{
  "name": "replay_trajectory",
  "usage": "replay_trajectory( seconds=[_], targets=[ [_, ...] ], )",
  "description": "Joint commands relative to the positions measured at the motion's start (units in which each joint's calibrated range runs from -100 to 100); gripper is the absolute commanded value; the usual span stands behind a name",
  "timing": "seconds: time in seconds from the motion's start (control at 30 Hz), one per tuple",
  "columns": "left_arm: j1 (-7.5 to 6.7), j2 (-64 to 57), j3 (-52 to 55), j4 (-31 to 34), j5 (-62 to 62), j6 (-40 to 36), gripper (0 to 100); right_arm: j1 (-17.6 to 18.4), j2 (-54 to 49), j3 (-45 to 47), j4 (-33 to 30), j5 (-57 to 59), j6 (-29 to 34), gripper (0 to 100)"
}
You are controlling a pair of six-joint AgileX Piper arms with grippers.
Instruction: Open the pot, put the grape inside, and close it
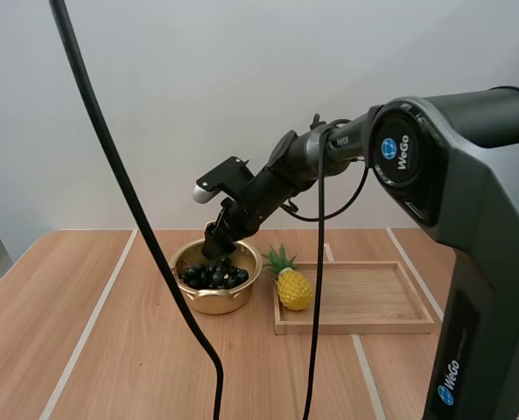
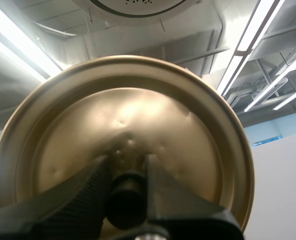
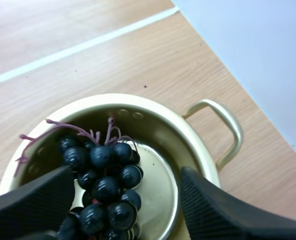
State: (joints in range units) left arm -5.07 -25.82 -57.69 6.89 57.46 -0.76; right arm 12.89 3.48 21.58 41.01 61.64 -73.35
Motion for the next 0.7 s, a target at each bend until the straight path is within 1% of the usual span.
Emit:
replay_trajectory(
  seconds=[0.0, 0.13, 0.27, 0.43, 0.67],
  targets=[
    [0.12, -0.2, -0.2, 0.6, -2.5, -0.6, 0, -0.1, -3.4, -0.4, -1.5, 1.8, 1.2, 100],
    [0.12, -0.2, -0.2, 0.6, -2.5, -0.6, 0, -0.2, -7.0, -0.4, -4.7, 3.1, 4.2, 100],
    [0.12, -0.2, -0.2, 0.6, -2.5, -0.6, 0, -1.1, -11.2, -0.4, -5.9, 5.9, 7.0, 100],
    [0.12, -0.2, -0.2, 0.6, -2.5, -0.6, 0, -3.8, -17.0, -0.4, -6.1, 11.3, 10.6, 100],
    [0.12, -0.2, -0.2, 0.6, -2.5, -0.6, 0, -7.4, -28.2, -0.4, -6.2, 21.9, 12.0, 100]
  ],
)
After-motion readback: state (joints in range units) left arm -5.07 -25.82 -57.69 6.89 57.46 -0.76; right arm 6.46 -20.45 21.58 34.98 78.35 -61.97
